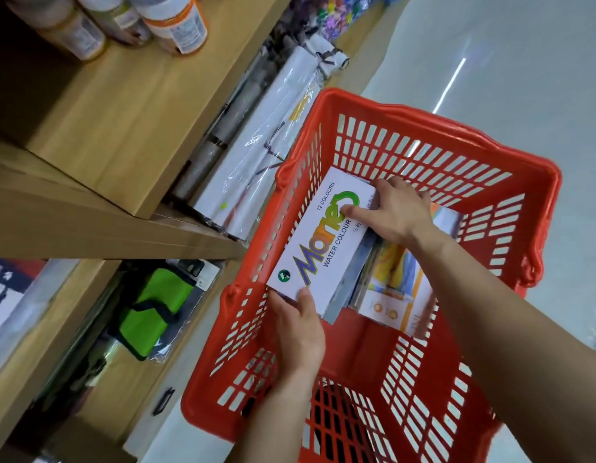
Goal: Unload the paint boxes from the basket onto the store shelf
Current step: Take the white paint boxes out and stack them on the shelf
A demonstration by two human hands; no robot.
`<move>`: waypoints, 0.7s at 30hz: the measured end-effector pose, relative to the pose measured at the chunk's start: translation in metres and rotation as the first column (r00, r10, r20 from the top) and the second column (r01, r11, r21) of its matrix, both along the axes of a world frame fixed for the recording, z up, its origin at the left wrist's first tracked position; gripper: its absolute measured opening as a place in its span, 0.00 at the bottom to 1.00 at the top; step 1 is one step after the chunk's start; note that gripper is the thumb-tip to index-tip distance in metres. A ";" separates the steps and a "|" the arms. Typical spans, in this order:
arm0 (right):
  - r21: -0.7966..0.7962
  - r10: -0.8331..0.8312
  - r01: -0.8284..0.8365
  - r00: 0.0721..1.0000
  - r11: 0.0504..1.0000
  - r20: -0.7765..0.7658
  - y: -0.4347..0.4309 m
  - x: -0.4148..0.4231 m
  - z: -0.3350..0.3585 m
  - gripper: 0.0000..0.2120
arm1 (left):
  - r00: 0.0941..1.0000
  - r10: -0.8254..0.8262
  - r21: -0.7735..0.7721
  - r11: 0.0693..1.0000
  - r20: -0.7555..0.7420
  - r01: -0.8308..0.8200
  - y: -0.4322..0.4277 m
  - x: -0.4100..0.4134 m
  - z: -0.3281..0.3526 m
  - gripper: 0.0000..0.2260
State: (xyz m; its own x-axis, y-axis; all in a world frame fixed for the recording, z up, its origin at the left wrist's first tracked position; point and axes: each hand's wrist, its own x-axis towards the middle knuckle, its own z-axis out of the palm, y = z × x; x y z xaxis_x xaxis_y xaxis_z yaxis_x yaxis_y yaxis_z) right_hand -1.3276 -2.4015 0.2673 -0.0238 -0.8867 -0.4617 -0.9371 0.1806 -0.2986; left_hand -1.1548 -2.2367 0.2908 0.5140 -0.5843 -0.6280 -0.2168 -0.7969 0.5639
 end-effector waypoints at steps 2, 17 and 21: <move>0.021 0.006 -0.006 1.000 1.000 0.017 -0.002 0.001 -0.001 0.42 | 0.999 -0.030 0.011 0.999 0.030 0.030 0.000 -0.001 -0.001 0.22; 0.011 0.084 -0.083 0.996 0.996 -0.015 -0.009 -0.002 -0.007 0.49 | 0.957 0.200 0.039 0.980 -0.211 -0.196 0.001 -0.012 -0.014 0.32; -0.007 0.123 -0.123 0.992 0.992 -0.014 -0.003 0.000 -0.011 0.50 | 0.941 0.221 0.071 0.975 -0.255 -0.209 0.004 -0.010 -0.015 0.33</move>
State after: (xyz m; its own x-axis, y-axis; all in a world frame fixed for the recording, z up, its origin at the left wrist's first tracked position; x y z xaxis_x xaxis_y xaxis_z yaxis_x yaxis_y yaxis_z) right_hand -1.3279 -2.4049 0.2559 0.0796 -0.8871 -0.4546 -0.9560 0.0613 -0.2870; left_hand -1.1644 -2.2326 0.2759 0.4402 -0.4481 -0.7781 0.1119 -0.8324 0.5427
